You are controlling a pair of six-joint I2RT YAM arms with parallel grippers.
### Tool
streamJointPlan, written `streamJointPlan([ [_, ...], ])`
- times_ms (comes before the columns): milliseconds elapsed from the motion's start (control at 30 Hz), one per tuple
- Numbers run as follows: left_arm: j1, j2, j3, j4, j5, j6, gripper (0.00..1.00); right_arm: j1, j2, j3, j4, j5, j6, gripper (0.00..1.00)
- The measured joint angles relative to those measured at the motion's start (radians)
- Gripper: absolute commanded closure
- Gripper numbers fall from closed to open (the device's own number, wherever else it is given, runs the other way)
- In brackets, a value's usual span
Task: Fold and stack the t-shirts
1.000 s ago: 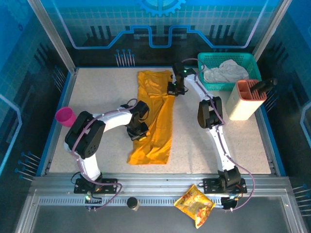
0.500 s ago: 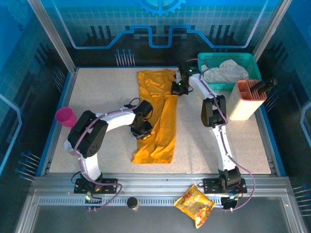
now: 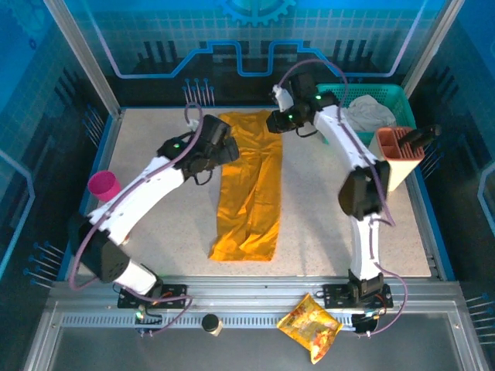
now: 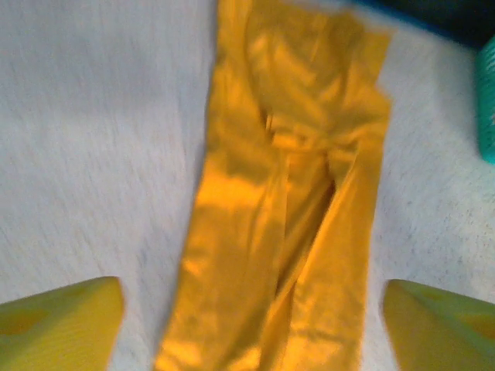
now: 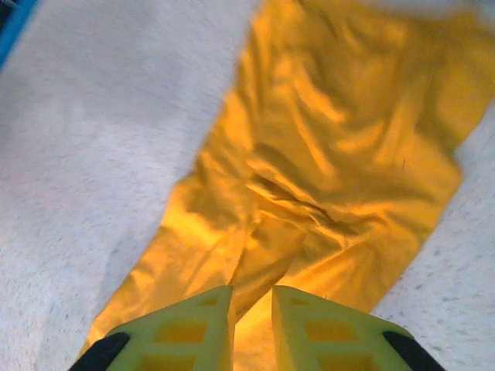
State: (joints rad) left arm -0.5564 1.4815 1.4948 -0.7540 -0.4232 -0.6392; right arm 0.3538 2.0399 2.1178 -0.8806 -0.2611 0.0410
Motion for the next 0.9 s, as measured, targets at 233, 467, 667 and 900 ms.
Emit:
streamJointPlan([
  [233,0.051,-0.284,-0.215,0.312,-0.034,0.314,0.01,0.293,-0.819,-0.784,0.38,0.164,-0.388,0.21],
  [467,0.097,-0.471,-0.453,0.456,-0.056,0.495,0.01,0.445,-0.98,-1.223,0.334,0.262,-0.763,0.2],
  [667,0.124,-0.606,-0.518,0.467,-0.076,0.545,0.01,0.597,-0.816,-1.276,0.26,0.315,-0.884,0.28],
  [900,0.124,-0.629,-0.524,0.428,-0.09,0.545,0.01,0.715,-0.655,-1.288,0.286,0.304,-0.868,0.36],
])
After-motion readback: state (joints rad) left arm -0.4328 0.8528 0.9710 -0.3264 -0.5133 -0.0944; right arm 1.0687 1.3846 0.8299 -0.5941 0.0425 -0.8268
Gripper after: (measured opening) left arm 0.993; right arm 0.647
